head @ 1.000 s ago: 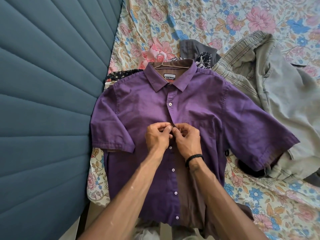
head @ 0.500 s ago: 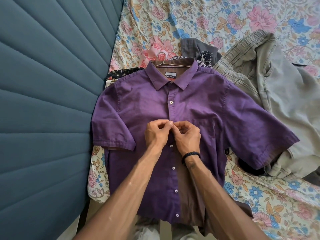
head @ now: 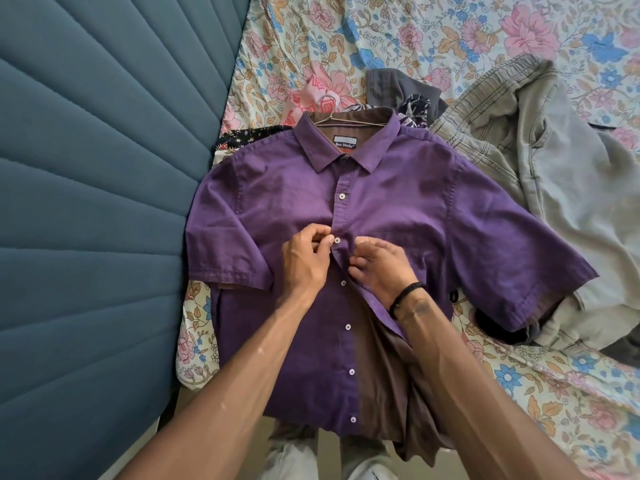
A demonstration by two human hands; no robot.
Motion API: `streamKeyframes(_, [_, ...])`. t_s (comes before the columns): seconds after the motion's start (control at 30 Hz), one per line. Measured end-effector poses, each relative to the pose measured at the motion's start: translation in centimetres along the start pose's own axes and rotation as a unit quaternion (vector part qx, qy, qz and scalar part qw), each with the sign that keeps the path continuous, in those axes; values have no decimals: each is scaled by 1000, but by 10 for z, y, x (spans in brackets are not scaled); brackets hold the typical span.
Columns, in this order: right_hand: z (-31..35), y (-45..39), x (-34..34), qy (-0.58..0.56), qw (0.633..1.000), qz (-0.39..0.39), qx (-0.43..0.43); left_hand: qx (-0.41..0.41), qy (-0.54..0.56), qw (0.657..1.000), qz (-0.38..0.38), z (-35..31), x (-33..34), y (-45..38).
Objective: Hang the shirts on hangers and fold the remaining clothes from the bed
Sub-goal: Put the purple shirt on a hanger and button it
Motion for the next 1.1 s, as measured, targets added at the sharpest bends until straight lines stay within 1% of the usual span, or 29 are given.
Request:
streamKeyframes(0.03, [-2, -1, -7, 58, 996, -35, -64, -8, -6, 1000, 2, 3, -2, 3])
streamKeyframes(0.07, [-5, -1, -16, 151, 976, -70, -139, -15, -14, 1000, 9, 7, -2, 8])
streamKeyframes(0.1, [-8, 1, -25, 241, 945, -93, -201, -17, -23, 999, 22, 11, -1, 13])
streamKeyframes(0.17, [-19, 8, -42, 364, 893, -89, -249, -12, -56, 997, 59, 17, 2, 30])
streamKeyframes(0.27, [-43, 18, -59, 485, 822, -63, -292, 28, -149, 983, 100, 19, 7, 56])
streamKeyframes(0.33, [-55, 21, -62, 512, 784, -74, -342, 43, -203, 972, 110, 17, 10, 70])
streamKeyframes(0.4, [-59, 21, -61, 514, 766, -87, -377, 36, -220, 970, 99, 16, 13, 75])
streamKeyframes(0.5, [-61, 21, -56, 521, 754, -80, -393, 17, -220, 972, 75, 18, 17, 72])
streamKeyframes(0.57, [-62, 23, -51, 550, 733, -77, -393, 7, -232, 970, 76, 18, 19, 68])
streamKeyframes(0.63, [-62, 23, -45, 568, 714, -80, -401, 14, -239, 967, 88, 17, 21, 67])
streamKeyframes(0.67, [-61, 24, -41, 568, 717, -82, -396, 21, -235, 968, 88, 16, 21, 68])
streamKeyframes(0.73, [-57, 23, -35, 544, 742, -87, -382, 29, -212, 974, 71, 13, 17, 69])
streamKeyframes(0.77, [-56, 23, -34, 526, 754, -94, -381, 19, -192, 979, 59, 12, 14, 69])
streamKeyframes(0.8, [-54, 24, -33, 514, 762, -100, -381, -3, -169, 985, 48, 12, 11, 69])
streamKeyframes(0.83, [-54, 28, -33, 510, 762, -104, -386, -36, -141, 989, 41, 12, 8, 71])
streamKeyframes(0.9, [-54, 35, -34, 522, 749, -104, -394, -99, -74, 992, 33, 14, 5, 74])
streamKeyframes(0.93, [-53, 38, -33, 525, 747, -104, -394, -118, -47, 992, 27, 13, 4, 75])
streamKeyframes(0.97, [-55, 39, -34, 516, 755, -104, -391, -129, -26, 991, 22, 13, 2, 78])
streamKeyframes(1.0, [-56, 39, -34, 497, 772, -106, -382, -137, -8, 990, 18, 11, 1, 80])
streamKeyframes(1.03, [-58, 39, -34, 469, 796, -109, -366, -146, 9, 989, 17, 9, 0, 81])
streamKeyframes(1.1, [-59, 40, -34, 399, 857, -111, -306, -167, 35, 985, 22, 5, -2, 83])
Point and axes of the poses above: each hand's wrist, its own y-axis away from the middle knuckle, its own x-axis out of the palm, z = x × y, the point moved 2 cm from there along -y, towards the middle knuckle, and after that the axes turned 9 degrees about -z, right-handed, at the moved point
